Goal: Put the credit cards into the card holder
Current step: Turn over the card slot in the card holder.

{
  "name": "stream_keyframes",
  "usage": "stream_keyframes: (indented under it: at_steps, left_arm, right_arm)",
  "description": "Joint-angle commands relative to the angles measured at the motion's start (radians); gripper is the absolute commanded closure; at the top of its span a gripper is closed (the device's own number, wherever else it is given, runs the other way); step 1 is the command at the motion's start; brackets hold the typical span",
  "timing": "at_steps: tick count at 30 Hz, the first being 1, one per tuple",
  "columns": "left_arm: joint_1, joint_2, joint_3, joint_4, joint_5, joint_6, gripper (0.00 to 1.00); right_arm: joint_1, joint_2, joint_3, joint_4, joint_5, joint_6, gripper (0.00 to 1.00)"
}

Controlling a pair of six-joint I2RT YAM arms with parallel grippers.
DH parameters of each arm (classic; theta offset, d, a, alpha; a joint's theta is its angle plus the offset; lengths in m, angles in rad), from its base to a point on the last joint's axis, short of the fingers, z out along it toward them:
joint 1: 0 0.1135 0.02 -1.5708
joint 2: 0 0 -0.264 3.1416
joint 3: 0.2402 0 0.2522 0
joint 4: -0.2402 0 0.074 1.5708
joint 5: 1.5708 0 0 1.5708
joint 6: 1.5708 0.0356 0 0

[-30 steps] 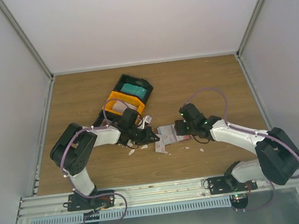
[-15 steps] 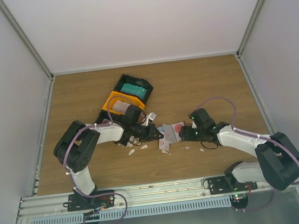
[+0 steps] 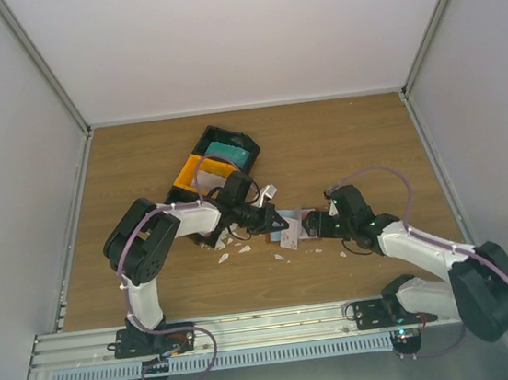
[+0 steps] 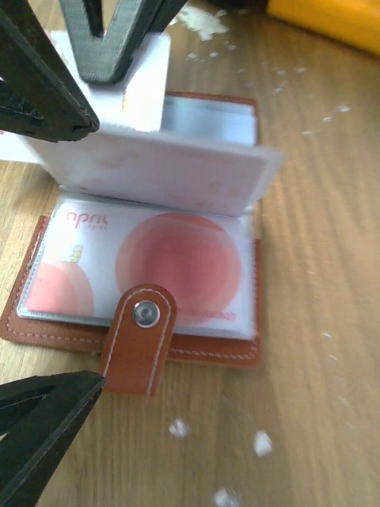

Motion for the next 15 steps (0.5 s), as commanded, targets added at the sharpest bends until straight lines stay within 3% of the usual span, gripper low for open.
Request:
stream_keyframes:
  at_steps: [1, 9, 15]
  left_arm:
    - [-0.012, 0.001, 0.025, -0.013, -0.038, 0.023, 1.0]
    - [-0.012, -0.058, 0.02, -0.038, -0.087, 0.029, 1.0]
    - [-0.012, -0.142, -0.007, -0.032, -0.123, 0.03, 1.0]
  right_arm:
    - [-0.01, -0.117, 0.0, -0.062, 0.166, 0.047, 0.2]
    - [-0.01, -0.129, 0.045, -0.113, 0.143, -0.033, 0.21]
    - [-0.009, -0.112, 0.05, -0.05, -0.047, -0.105, 0.3]
